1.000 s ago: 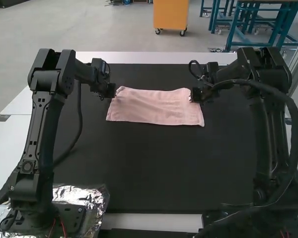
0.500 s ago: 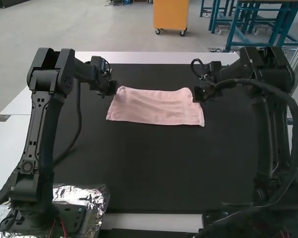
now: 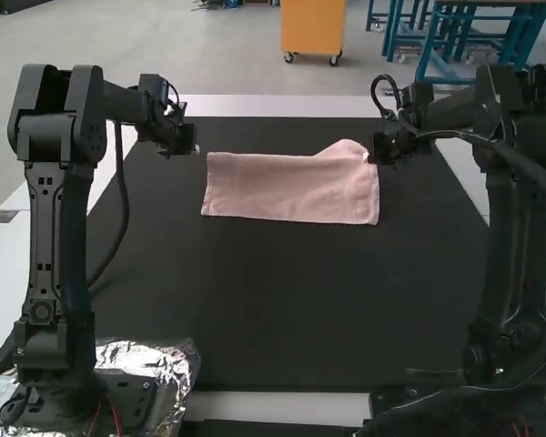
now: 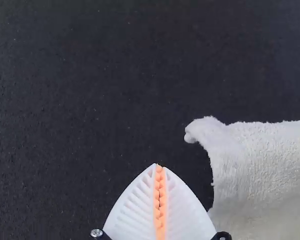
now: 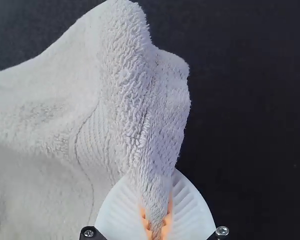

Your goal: Fold the towel.

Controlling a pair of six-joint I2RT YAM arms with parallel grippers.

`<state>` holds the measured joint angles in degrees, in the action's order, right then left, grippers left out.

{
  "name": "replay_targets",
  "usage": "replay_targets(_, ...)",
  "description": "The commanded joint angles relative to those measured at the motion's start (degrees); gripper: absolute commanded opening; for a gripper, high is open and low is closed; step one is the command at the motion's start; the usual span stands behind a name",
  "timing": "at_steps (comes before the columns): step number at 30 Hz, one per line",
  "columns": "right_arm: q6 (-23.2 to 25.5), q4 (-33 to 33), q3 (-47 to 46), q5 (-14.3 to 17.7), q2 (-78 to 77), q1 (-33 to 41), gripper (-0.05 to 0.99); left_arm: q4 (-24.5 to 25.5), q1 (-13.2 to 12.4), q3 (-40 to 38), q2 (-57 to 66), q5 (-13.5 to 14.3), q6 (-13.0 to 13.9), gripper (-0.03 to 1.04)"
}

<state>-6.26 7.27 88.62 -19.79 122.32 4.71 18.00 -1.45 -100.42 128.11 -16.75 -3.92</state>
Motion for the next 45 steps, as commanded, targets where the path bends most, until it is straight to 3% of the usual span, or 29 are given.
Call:
replay_targets(1, -1.6, 0.3, -3.2, -1.1, -3.2, -1.1, -0.02, 0.7, -1.4, 2.6, -4.4, -0.5, 2.1, 0.02)
replay_targets(6, -1.9, 0.9, -7.9, -2.5, -6.3, -1.6, -0.02, 0.0, -1.4, 8.3, -9.1, -0.6, 3.0, 0.02)
replay_targets(12, -2.0, 0.3, -11.9, -2.4, -8.2, -1.6, -0.02, -6.6, -0.3, 16.0, -12.7, -0.2, 3.3, 0.02)
replay_targets(15, -2.1, -0.5, -12.6, -2.4, -8.2, -1.6, -0.02, -11.1, 1.9, 17.3, -12.9, 0.1, 3.1, 0.04)
replay_targets(16, -2.2, -0.7, -12.8, -2.4, -8.2, -1.6, -0.02, -12.5, 2.5, 17.2, -12.8, 0.1, 2.8, 0.18)
replay_targets(18, -2.7, -1.0, -13.0, -2.4, -8.2, -1.5, -0.02, -14.1, 3.2, 16.9, -12.7, 0.1, 2.1, 0.7)
replay_targets(19, -2.7, -1.6, -13.3, -2.2, -8.2, -1.5, -0.02, -15.4, 3.4, 16.9, -12.7, 0.2, 1.9, 0.84)
replay_targets(21, -2.7, -2.1, -13.3, -2.1, -8.2, -1.4, -0.02, -18.4, 3.7, 16.7, -11.9, 1.0, 0.4, 0.97)
replay_targets(25, -2.6, -2.3, -12.9, -2.0, -8.2, -1.3, -0.02, -19.3, 3.5, 13.7, -8.3, 1.2, 0.2, 0.97)
replay_targets(34, -2.1, -3.8, -12.8, -1.9, -8.0, -0.7, -0.02, -13.2, 3.0, 1.1, 3.3, 2.1, 0.1, 0.97)
replay_targets(45, -1.9, -5.0, -12.7, -1.9, -7.5, -0.5, -0.02, -8.0, 4.6, -10.5, 11.8, 2.1, -0.2, 0.97)
